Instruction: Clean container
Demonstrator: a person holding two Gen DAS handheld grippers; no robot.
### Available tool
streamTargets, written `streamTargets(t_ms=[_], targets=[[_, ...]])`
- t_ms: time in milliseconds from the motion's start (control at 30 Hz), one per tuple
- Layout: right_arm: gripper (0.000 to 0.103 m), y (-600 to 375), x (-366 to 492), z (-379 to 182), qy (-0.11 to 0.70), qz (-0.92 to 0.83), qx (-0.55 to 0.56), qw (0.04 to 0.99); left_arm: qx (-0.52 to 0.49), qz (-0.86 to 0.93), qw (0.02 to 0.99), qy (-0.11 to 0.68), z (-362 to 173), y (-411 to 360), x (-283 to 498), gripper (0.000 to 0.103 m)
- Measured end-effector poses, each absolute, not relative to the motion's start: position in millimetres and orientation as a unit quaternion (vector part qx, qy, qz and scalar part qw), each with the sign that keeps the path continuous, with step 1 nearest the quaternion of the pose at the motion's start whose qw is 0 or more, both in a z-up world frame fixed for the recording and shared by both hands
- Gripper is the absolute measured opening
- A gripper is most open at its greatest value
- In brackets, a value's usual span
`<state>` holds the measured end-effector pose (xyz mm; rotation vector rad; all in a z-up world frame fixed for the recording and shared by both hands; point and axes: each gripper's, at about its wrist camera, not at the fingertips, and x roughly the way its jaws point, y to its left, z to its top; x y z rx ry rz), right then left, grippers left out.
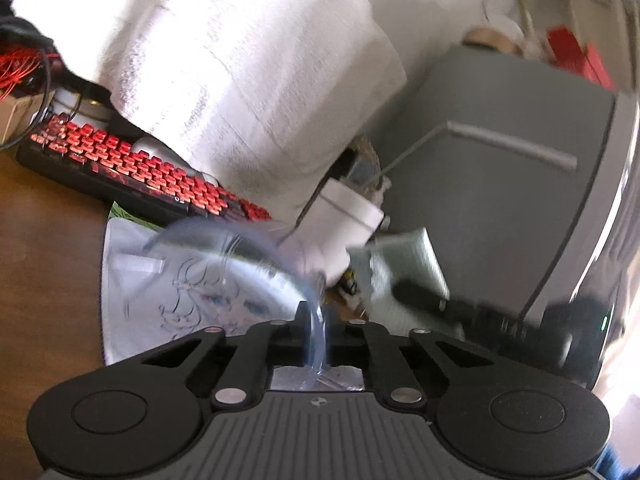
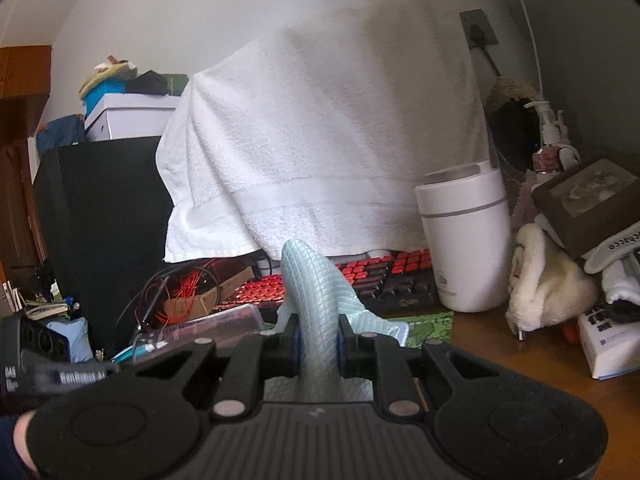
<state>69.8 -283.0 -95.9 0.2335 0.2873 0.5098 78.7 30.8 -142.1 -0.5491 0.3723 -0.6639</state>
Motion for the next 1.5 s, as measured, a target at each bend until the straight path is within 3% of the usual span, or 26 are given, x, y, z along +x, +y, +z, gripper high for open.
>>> streamTargets(t_ms=[400, 600, 1500], targets=[[0.016, -309.8, 61.5, -96.6, 0.119, 0.239, 0.147, 0.952, -0.590, -0.327, 0.678, 0.290, -161.2, 57.4, 134.3, 0.004], [0.016, -308.7, 60.2, -98.8, 0.117, 0.250, 0.156, 0.948, -0.696, -0.298, 0.574, 0.311, -172.1, 66.7, 150.4, 0.007], [0.016, -291.1, 63.0, -102.6, 0.132, 0.267, 0.153, 0.942, -0.754, -0.314, 0.488, 0.309, -209.5, 101.7, 200.8, 0.017]])
